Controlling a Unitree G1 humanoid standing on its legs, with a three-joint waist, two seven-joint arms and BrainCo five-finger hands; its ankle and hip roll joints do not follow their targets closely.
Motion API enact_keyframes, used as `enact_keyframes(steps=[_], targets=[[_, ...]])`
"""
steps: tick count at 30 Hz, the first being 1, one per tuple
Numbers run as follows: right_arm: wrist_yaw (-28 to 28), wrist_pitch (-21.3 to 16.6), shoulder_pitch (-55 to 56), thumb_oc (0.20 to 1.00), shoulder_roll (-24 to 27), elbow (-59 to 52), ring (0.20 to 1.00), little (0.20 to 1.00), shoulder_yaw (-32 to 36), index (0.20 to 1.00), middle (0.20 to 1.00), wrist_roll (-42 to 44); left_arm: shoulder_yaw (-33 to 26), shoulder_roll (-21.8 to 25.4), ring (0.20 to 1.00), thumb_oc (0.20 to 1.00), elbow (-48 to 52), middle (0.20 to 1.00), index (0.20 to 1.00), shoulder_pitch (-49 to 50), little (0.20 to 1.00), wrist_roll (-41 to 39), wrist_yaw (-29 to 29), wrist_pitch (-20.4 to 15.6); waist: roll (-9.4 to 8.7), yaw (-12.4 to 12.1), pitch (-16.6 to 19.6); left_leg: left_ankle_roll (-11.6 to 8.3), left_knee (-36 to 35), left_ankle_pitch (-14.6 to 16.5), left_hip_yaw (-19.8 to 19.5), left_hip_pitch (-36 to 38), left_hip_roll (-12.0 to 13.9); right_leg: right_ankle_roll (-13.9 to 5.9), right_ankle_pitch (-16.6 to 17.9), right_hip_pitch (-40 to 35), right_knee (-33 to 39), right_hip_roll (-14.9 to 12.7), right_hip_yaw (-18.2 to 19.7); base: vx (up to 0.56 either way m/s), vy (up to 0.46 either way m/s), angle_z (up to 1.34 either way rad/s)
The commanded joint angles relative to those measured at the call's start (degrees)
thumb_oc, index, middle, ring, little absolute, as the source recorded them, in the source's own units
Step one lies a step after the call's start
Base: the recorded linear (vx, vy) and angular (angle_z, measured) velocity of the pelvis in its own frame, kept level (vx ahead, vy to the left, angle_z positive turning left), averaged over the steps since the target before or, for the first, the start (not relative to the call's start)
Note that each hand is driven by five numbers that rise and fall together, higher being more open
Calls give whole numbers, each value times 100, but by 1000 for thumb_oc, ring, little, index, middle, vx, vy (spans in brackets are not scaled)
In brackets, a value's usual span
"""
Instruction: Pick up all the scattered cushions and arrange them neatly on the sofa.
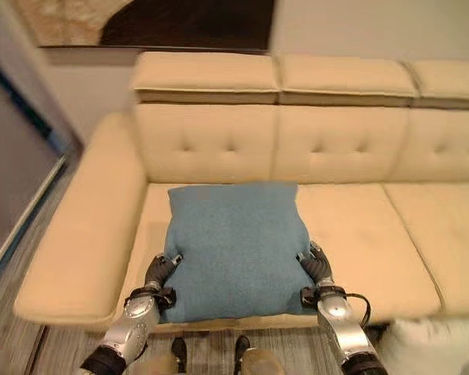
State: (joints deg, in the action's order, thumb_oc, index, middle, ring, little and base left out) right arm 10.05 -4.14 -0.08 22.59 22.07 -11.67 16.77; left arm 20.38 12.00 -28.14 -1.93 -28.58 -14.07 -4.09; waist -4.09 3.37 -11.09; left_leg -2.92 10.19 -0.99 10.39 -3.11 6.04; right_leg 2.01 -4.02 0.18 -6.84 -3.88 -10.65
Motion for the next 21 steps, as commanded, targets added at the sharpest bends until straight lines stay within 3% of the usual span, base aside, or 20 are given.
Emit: enact_keyframes(steps=[1,2,4,10,12,15,17,19,21], targets=[[-100,-608,-271,200,-232,-714,200,200,30,200,200,235,371,-64,200,200,615,200,200,-291,200,218,363,-244,-219,25,202,-291,-316,1,218,133,254,-858,268,-237,585,-179,-84,131,43,49],[-67,-636,-282,200,-251,-708,200,200,21,200,200,214,381,-67,200,200,639,200,200,-309,200,238,336,-243,-185,-3,193,-328,-614,-301,252,-34,318,-893,238,-293,601,-152,-113,189,54,68],[-65,-655,-299,200,-286,-700,200,200,-6,200,200,235,360,-84,200,200,627,200,200,-325,200,240,305,-238,-186,-19,166,-367,-690,-455,253,-130,340,-899,166,-318,533,-161,-66,176,86,35],[-120,-600,-472,200,-485,-683,200,200,-139,200,200,227,305,59,200,200,704,200,200,-313,200,252,303,-279,-279,-91,289,-66,-579,35,534,84,-47,-1178,74,-348,90,-563,260,236,246,-36],[-120,-620,-635,200,-607,-584,200,200,-223,200,200,291,225,128,200,200,712,200,200,-361,200,256,205,-300,-289,-142,230,99,-518,221,700,200,-127,-1307,309,5,-647,-704,321,153,222,-38],[-147,-588,-755,200,-676,-528,200,200,-365,200,200,259,110,199,200,200,694,200,200,-361,200,240,115,-317,-233,-172,199,192,-626,308,838,414,-172,-1341,501,373,-1140,-750,258,126,156,-51],[-174,-554,-765,200,-643,-457,200,200,-383,200,200,243,49,200,200,200,674,200,200,-332,200,223,94,-328,-215,-119,172,200,-765,335,800,615,-256,-1291,502,559,-1018,-639,272,184,120,-37],[-157,-556,-858,200,-629,-376,200,200,-401,200,200,243,-15,212,200,200,662,200,200,-325,200,246,87,-345,-196,-116,190,187,-925,369,870,767,-332,-1251,607,644,-461,-654,9,164,41,-16],[-151,-559,-903,200,-631,-372,200,200,-405,200,200,192,-87,192,200,200,618,200,200,-328,200,250,76,-329,-173,-104,188,120,-1073,480,867,996,-372,-1342,706,703,43,-667,-241,186,7,4]])
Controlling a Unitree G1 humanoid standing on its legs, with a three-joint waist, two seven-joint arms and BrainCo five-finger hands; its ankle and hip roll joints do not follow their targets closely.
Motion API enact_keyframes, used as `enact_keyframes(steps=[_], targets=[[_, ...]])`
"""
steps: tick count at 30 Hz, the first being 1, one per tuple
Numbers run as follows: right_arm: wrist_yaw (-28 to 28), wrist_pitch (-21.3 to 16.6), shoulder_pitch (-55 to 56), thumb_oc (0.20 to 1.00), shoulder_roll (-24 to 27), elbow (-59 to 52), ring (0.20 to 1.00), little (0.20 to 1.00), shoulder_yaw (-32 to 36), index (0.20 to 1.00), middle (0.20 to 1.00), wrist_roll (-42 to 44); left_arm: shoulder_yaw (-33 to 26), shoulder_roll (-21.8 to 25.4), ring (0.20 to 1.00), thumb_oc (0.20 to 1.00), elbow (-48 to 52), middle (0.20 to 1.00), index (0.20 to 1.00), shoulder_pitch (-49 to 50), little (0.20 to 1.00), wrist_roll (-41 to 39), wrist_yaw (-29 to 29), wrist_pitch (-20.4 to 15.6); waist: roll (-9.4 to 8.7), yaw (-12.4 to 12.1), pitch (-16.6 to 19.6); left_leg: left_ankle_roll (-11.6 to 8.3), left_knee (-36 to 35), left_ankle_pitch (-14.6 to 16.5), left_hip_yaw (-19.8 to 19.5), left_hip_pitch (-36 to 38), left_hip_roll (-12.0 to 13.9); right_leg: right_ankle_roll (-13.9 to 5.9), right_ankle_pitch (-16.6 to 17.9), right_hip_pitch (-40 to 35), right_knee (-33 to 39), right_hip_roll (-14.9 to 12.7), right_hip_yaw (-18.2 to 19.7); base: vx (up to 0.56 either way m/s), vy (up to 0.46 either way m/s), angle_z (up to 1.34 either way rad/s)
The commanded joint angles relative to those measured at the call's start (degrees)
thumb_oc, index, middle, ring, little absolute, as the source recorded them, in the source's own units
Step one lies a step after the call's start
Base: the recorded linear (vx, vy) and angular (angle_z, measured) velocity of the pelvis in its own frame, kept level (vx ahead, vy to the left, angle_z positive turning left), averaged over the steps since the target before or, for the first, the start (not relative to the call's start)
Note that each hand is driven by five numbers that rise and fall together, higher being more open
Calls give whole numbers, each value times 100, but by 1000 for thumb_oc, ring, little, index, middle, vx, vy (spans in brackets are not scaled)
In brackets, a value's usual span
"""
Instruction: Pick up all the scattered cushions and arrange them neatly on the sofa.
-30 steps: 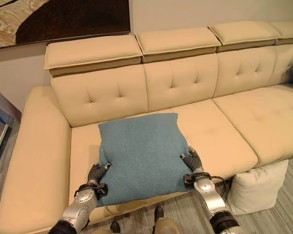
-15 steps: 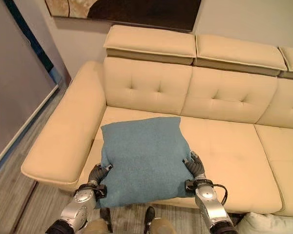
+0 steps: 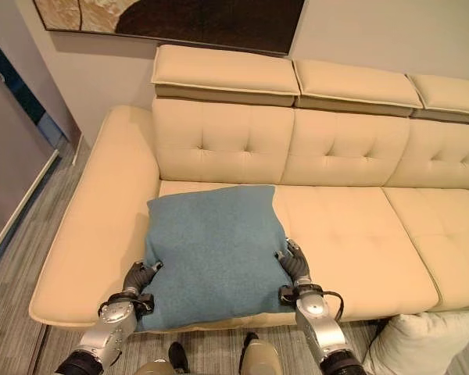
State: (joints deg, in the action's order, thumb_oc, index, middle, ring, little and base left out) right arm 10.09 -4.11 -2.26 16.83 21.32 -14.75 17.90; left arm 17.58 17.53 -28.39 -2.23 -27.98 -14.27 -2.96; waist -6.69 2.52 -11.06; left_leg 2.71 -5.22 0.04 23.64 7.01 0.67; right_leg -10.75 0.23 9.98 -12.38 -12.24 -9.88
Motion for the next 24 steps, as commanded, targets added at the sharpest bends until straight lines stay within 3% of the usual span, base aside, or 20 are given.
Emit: enact_keyframes(steps=[1,2,4,7,11,13,14,17,18,19,21,24], targets=[[-158,-557,-709,200,-37,-312,200,200,-97,200,200,48,149,-364,200,200,664,200,200,-296,200,205,84,-444,71,0,161,-449,447,290,-394,-8,156,-38,457,-219,780,153,-429,220,1,-1],[-159,-554,-712,200,-28,-315,200,200,-85,200,200,24,129,-372,200,200,662,200,200,-287,200,219,88,-448,99,7,175,-492,398,378,-453,103,160,-114,448,-188,884,169,-448,103,-44,-2],[-178,-557,-708,200,22,-337,200,200,-72,200,200,-28,99,-401,200,200,659,200,200,-263,200,250,107,-470,83,26,158,-493,399,350,-429,160,129,-90,601,-176,960,158,-569,140,-61,2],[-204,-545,-665,200,65,-346,200,200,-54,200,200,-56,101,-422,200,200,657,200,200,-238,200,251,124,-467,79,40,182,-504,444,438,-477,230,113,-60,563,-217,892,159,-543,170,-74,-2],[-230,-519,-521,200,232,-426,200,200,19,200,200,-122,155,-528,200,200,650,200,200,-123,200,142,239,-475,101,100,327,-634,902,650,-661,202,207,100,454,-483,977,298,-394,194,-167,14],[-206,-555,-379,200,363,-549,200,200,126,200,200,-72,229,-570,200,200,657,200,200,-142,200,80,343,-439,87,107,245,-964,2133,393,-716,-249,626,325,306,-865,1195,396,-571,106,-267,47],[-211,-559,-364,200,403,-577,200,200,111,200,200,-59,247,-591,200,200,669,200,200,-162,200,55,366,-454,94,56,182,-1038,2368,273,-872,-373,642,379,252,-978,1257,456,-600,50,-174,45],[-181,-524,-325,200,415,-579,200,200,112,200,200,-63,261,-648,200,200,699,200,200,-205,200,-16,308,-434,81,39,185,-956,1777,297,-915,-528,693,332,170,-1072,1417,485,-647,73,-47,20],[-168,-511,-333,200,405,-576,200,200,117,200,200,-58,265,-665,200,200,719,200,200,-237,200,-28,282,-432,99,15,197,-956,1484,199,-979,-611,719,293,168,-1109,1467,491,-630,137,34,29],[-135,-521,-344,200,396,-562,200,200,105,200,200,-64,274,-664,200,200,743,200,200,-294,200,19,233,-439,166,-38,168,-986,1019,-103,-1128,-715,768,254,146,-1178,1515,557,-582,103,35,30],[-128,-524,-377,200,398,-572,200,200,82,200,200,-82,261,-663,200,200,852,200,200,-364,200,-35,171,-476,192,-49,169,-927,702,-90,-1324,-613,688,239,108,-1160,1460,570,-455,129,55,24],[-123,-526,-416,200,375,-542,200,200,103,200,200,-81,341,-623,200,200,950,200,200,-502,200,47,217,-491,203,19,168,-911,565,-162,-1229,-593,626,210,157,-1118,1447,512,-411,76,77,-30]])
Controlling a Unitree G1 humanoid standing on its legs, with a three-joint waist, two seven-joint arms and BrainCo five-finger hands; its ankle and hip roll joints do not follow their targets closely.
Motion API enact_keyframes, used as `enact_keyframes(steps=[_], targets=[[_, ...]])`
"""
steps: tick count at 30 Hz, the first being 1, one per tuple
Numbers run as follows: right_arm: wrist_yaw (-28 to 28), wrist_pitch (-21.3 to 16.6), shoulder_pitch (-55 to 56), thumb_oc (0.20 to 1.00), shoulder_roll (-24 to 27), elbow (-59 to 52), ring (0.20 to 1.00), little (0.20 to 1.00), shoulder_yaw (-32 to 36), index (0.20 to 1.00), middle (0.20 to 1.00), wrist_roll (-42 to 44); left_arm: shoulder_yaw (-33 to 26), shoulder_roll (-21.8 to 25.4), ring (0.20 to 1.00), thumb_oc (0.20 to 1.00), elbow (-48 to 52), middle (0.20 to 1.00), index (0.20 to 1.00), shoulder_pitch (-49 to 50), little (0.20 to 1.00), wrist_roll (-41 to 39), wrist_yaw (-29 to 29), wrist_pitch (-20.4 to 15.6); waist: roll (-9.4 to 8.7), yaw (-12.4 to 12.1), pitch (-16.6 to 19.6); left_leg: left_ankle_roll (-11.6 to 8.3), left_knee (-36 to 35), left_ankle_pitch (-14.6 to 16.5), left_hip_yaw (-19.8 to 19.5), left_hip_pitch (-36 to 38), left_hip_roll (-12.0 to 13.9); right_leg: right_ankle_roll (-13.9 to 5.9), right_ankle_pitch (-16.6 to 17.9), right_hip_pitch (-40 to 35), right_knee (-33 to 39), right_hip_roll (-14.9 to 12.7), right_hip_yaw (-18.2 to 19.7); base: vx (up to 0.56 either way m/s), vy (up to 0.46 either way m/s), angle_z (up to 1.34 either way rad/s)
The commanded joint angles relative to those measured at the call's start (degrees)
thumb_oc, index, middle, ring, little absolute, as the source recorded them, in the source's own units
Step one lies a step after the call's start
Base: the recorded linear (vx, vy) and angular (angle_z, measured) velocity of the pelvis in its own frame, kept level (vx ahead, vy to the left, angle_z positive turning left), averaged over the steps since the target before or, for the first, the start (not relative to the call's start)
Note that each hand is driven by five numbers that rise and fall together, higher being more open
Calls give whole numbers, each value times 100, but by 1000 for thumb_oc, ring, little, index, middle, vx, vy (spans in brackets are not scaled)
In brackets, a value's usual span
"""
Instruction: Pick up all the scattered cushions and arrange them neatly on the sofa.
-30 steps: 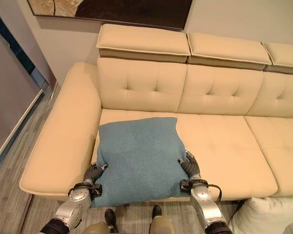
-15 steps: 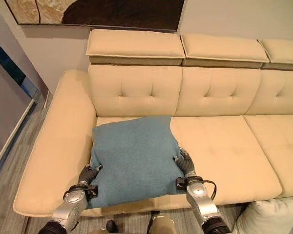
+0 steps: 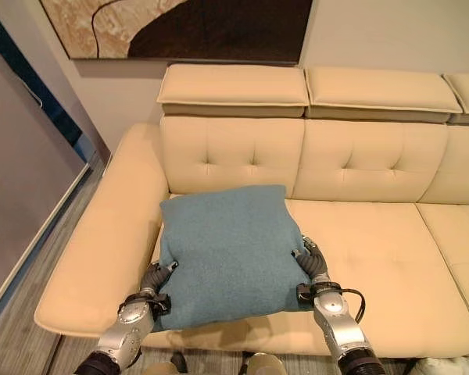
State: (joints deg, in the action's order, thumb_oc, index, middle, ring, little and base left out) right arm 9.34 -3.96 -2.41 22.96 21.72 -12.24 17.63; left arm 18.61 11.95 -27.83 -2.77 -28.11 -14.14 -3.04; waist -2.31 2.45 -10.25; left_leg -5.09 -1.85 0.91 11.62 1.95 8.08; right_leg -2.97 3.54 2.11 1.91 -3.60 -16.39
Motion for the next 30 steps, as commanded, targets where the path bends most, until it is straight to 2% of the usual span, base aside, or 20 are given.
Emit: enact_keyframes(steps=[1,9,14,16,17,21,22,30], targets=[[-34,-538,-466,200,-273,-599,200,200,-150,200,200,-53,248,-32,200,200,938,200,200,-504,200,111,202,-489,-238,26,86,-88,177,-219,-20,-79,-172,-587,-154,-298,17,-376,291,29,75,-66],[76,-590,-1119,200,-391,-580,200,200,-415,200,200,-287,305,136,200,200,967,200,200,-1266,200,393,-44,-609,-250,35,-3,42,59,-95,414,-43,-344,-705,-52,77,-86,-567,643,20,86,-36],[328,-638,-1914,200,-388,-384,200,200,-709,200,200,-436,440,144,200,200,686,200,200,-2075,200,371,-317,-733,-163,62,-358,35,262,-116,471,-566,-332,-709,26,721,-318,-650,701,-132,22,-5],[409,-653,-2080,200,-410,-295,200,200,-756,200,200,-471,458,137,200,200,605,200,200,-2236,200,346,-380,-771,-145,65,-405,35,343,-115,464,-750,-323,-704,33,921,-404,-655,716,-133,-14,-2],[578,-636,-2478,200,-326,-63,200,200,-849,200,200,-627,501,205,200,200,462,200,200,-2597,200,318,-525,-841,-112,45,-558,38,470,-133,422,-1071,-312,-691,47,1273,-579,-656,703,-127,-36,0],[766,-601,-2967,200,-144,165,200,200,-931,200,200,-800,542,290,200,200,307,200,200,-3018,200,329,-656,-920,-70,23,-646,28,604,-216,301,-1571,-317,-651,84,1767,-731,-661,664,-94,-82,7],[1293,-701,-4162,200,230,426,200,200,-989,200,200,-1276,546,555,200,200,291,200,200,-4134,200,571,-1034,-1218,22,-21,-733,-15,686,-381,36,-2315,-271,-651,97,2544,-922,-679,652,-30,-142,10],[1947,-922,-5023,200,341,-109,200,200,-921,200,200,-1942,424,452,200,200,736,200,200,-5023,200,886,-1745,-1555,75,1,-714,-66,778,-357,-52,-2698,-221,-693,72,2997,-1078,-731,707,23,-28,5]])
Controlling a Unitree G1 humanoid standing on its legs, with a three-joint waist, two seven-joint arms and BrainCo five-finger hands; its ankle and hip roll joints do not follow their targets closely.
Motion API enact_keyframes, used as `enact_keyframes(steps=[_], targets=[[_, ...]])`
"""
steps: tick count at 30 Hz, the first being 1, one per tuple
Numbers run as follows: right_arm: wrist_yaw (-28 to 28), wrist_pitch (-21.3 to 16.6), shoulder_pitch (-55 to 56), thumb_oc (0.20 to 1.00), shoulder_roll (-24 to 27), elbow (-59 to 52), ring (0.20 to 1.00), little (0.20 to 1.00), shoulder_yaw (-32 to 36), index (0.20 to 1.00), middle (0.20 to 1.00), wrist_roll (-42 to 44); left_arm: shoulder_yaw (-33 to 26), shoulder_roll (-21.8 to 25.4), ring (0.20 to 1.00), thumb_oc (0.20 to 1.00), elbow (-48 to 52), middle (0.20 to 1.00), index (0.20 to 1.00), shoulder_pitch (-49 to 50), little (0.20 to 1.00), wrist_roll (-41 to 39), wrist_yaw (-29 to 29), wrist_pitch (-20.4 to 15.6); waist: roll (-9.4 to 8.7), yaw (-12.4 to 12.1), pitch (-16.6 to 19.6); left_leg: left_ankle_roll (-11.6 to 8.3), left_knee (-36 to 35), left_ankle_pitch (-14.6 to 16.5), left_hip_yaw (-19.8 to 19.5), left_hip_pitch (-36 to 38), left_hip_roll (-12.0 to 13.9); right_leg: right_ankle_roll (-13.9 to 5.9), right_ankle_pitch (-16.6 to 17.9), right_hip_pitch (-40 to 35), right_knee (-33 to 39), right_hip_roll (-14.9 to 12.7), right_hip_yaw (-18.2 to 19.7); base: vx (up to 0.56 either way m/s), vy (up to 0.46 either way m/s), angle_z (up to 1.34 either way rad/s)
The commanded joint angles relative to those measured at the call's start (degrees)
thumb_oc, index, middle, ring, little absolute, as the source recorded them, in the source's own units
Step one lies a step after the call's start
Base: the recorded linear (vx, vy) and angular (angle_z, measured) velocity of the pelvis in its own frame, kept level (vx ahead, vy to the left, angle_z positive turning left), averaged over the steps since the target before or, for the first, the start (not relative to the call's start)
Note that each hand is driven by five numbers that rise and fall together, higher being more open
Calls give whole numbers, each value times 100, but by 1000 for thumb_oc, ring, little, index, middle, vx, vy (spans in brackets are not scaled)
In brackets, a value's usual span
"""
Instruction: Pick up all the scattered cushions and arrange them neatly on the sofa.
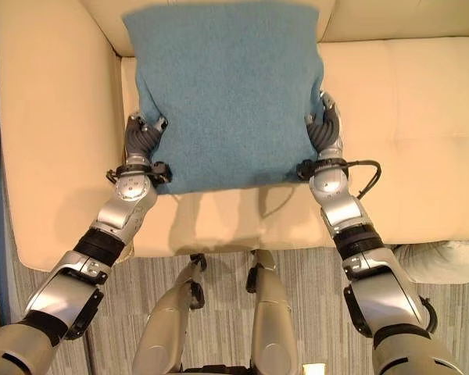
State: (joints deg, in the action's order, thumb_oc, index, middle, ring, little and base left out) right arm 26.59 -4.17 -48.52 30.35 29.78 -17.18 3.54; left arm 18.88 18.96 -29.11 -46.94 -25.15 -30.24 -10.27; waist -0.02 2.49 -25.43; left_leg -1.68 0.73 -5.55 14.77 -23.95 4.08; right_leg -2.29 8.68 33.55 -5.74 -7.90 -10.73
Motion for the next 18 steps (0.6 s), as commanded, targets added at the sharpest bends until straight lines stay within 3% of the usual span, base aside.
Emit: enact_keyframes(steps=[1,6,10,12,13,18], targets=[[223,-901,-413,200,-398,-915,200,200,-427,200,200,-533,398,-250,200,200,864,200,200,-607,200,590,-135,-832,-154,-2,805,-407,521,290,-368,-110,179,-760,-443,-145,-314,-301,140,0,0,0],[734,-1020,-985,200,-325,-1183,200,200,-502,200,200,-1172,499,-140,200,200,920,200,200,-1314,200,1340,-608,-795,-69,14,891,-415,509,273,-401,-362,158,-795,-439,132,-374,-324,168,19,7,2],[1038,-981,-1702,200,-334,-755,200,200,-822,200,200,-1381,697,-75,200,200,402,200,200,-1980,200,1552,-844,-651,-36,-15,889,-420,510,205,-460,-643,154,-818,-396,388,-381,-324,169,-4,-15,3],[1099,-890,-2318,200,-306,-121,200,200,-1059,200,200,-1201,847,-11,200,200,-149,200,200,-2603,200,1575,-914,-476,-38,-60,826,-429,532,130,-609,-950,155,-815,-323,634,-379,-313,160,20,-72,8],[1093,-849,-2434,200,-318,38,200,200,-1073,200,200,-1124,875,3,200,200,-316,200,200,-2753,200,1567,-943,-432,-20,-79,869,-467,528,256,-698,-965,163,-861,-461,622,-380,-291,183,74,-84,6],[1051,-628,-3508,200,-530,1543,200,200,-1471,200,200,-547,1086,-97,200,200,-1692,200,200,-3934,200,1051,-800,-206,-1,-145,746,-517,407,52,-909,-1416,180,-886,-315,1087,-322,-267,183,20,-37,12]])
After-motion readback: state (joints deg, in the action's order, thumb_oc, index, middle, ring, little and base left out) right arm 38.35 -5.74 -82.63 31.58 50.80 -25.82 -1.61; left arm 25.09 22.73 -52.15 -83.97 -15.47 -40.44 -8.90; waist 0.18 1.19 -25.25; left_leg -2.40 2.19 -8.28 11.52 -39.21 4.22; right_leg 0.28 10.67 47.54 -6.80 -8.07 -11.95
